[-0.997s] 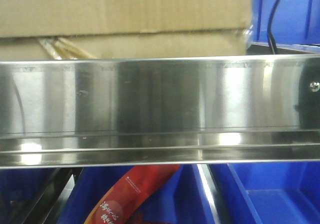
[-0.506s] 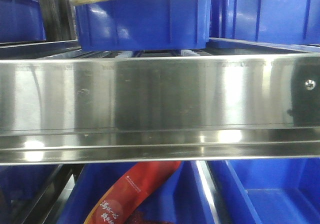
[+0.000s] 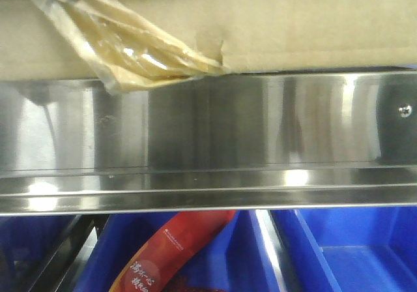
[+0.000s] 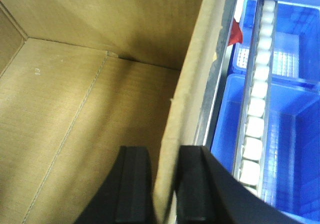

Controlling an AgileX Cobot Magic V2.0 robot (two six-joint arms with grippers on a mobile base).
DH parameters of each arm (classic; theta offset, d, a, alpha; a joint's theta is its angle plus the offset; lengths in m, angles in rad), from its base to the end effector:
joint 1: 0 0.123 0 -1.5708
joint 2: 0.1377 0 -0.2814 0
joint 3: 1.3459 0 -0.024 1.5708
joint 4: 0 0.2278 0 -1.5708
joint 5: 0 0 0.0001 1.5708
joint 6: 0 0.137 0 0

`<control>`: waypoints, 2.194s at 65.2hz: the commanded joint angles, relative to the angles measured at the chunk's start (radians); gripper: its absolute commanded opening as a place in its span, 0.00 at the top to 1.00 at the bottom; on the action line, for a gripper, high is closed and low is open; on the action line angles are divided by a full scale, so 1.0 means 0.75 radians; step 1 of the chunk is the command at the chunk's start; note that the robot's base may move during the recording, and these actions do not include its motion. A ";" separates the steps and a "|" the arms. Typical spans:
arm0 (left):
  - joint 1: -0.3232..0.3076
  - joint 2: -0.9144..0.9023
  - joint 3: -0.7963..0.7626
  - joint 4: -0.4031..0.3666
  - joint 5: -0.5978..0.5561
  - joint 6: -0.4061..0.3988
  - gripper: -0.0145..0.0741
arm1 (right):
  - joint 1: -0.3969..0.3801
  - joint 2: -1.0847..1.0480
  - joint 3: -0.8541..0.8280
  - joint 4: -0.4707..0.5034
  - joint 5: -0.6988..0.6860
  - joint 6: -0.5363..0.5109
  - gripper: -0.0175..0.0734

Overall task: Grab carton from right shelf to conveyor
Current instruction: 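Pull the held carton back away from the shelf with both grippers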

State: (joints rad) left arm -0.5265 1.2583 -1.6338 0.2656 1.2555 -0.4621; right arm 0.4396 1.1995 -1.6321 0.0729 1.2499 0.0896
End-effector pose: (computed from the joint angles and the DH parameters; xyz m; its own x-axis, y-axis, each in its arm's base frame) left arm 0.2232 -0.0902 0.4297 -0.6894 -0.0126 -0.7242 0.0852 0.9915 -0.0983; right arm 0.1973 0.1033 0.4396 -0.6521 -0.1828 -0.7357 -0.4004 0.9071 0.1296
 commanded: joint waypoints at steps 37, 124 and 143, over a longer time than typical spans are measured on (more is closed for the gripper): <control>-0.003 -0.027 -0.044 0.018 -0.046 0.010 0.86 | 0.000 -0.024 0.000 0.002 -0.038 -0.028 0.87; -0.003 -0.027 -0.044 0.018 -0.046 0.010 0.86 | 0.000 -0.024 0.000 0.002 -0.101 -0.028 0.87; -0.003 -0.025 -0.044 0.018 -0.046 0.010 0.86 | 0.000 -0.024 0.000 0.002 -0.101 -0.028 0.87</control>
State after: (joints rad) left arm -0.5265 1.2546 -1.6532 0.2773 1.2536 -0.4636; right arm 0.4396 1.1995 -1.6321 0.0729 1.2102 0.0896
